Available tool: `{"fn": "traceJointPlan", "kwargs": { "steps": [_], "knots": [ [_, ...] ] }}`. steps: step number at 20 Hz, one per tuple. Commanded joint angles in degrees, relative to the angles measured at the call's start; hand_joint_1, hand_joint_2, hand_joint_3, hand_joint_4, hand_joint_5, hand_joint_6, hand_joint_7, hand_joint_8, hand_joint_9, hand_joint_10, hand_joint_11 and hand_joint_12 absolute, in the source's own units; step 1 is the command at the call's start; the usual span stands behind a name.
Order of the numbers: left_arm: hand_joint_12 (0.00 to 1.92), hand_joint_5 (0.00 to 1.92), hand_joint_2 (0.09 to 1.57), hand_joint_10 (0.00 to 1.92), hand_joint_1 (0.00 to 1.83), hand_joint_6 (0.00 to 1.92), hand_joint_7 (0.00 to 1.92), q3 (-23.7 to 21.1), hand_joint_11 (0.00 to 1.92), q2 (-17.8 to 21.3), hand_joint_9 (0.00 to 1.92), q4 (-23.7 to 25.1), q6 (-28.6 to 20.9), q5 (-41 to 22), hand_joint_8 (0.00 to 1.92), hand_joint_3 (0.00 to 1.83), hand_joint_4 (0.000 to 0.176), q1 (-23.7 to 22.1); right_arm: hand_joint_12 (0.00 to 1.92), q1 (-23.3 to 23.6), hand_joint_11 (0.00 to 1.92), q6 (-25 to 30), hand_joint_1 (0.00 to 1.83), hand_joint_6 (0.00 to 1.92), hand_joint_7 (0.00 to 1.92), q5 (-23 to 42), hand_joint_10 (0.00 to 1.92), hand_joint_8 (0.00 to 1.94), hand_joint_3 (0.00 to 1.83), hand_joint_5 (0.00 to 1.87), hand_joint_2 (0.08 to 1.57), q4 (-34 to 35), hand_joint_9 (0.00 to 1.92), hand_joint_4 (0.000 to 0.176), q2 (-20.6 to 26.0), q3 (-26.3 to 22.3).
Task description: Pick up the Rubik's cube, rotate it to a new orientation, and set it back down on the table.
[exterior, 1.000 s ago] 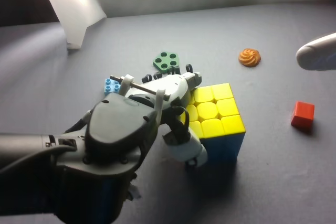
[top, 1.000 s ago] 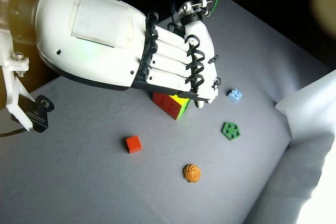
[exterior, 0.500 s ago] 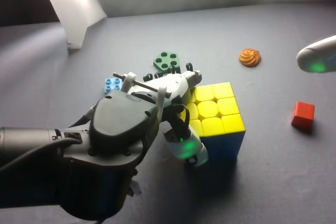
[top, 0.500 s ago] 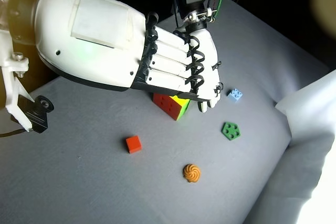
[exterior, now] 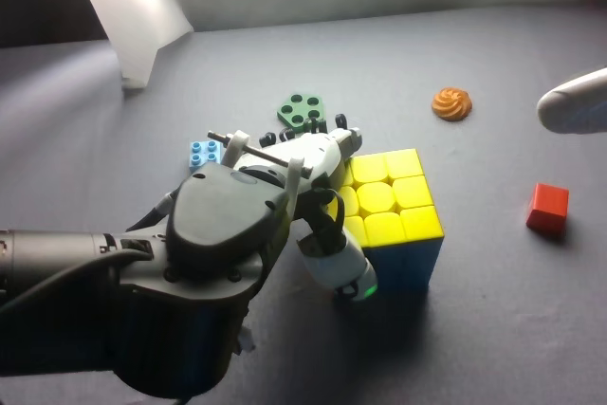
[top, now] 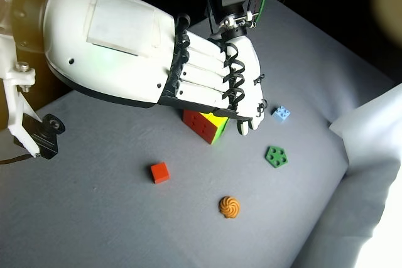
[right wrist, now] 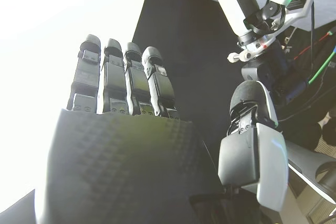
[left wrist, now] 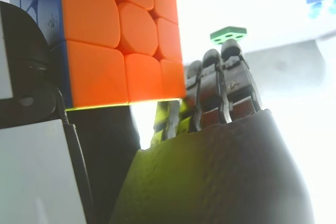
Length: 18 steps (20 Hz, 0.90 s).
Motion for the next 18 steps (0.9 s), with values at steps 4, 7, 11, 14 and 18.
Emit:
{"fn": "traceJointPlan", "kwargs": {
  "steps": [4, 7, 11, 14, 18],
  "knots": [
    [0.05, 0.2, 0.92, 0.01, 1.22, 0.02, 0.1, 0.19, 0.06, -0.48, 0.05, 2.57, -0.02, -0.11, 0.01, 0.01, 0.035, 0.03, 0.0, 0.35, 0.0, -0.02, 0.08, 0.0, 0.06, 0.4, 0.0, 0.0, 0.0, 0.11, 1.11, 2.43, 0.0, 0.0, 0.06, -0.13],
    [0.94, 0.43, 0.92, 0.05, 1.16, 0.01, 0.48, 0.12, 0.03, -0.48, 0.43, 2.73, -0.02, -0.11, 0.03, 0.0, 0.0, 0.0, 0.02, 0.38, 0.03, -1.9, 0.1, 0.0, 0.06, 0.57, 0.0, 0.0, 0.0, 0.12, 1.1, 2.43, 0.01, 0.0, 0.07, -0.12],
    [1.22, 0.58, 0.94, 0.14, 1.15, 0.03, 0.72, 0.08, 0.29, -0.47, 0.69, 3.02, -0.02, -0.11, 0.07, 0.0, 0.0, 0.03, 0.0, 0.38, 0.0, -3.32, 0.13, 0.0, 0.06, 1.43, 0.0, 0.01, 0.0, 0.11, 1.1, 2.43, 0.0, 0.0, 0.1, -0.12],
    [1.24, 0.72, 1.01, 0.33, 1.19, 0.06, 0.87, 0.1, 0.54, -0.45, 0.84, 3.9, -0.03, 0.37, 0.11, 0.0, 0.0, 0.07, 0.01, 0.35, 0.01, -4.81, 0.16, 0.0, 0.07, 1.87, 0.0, 0.01, 0.0, 0.11, 1.1, 2.43, 0.0, 0.0, 0.07, -0.12],
    [1.75, 0.88, 1.14, 1.44, 1.22, 1.08, 0.98, -0.39, 0.69, 0.3, 0.89, 6.76, -0.68, 1.58, 1.14, 0.0, 0.0, 0.07, 0.0, 0.32, 0.01, -5.3, 0.11, 0.0, 0.05, 2.66, 0.0, 0.0, 0.0, 0.1, 1.12, 2.43, 0.0, 0.0, 0.08, -0.12]
  ]
}}
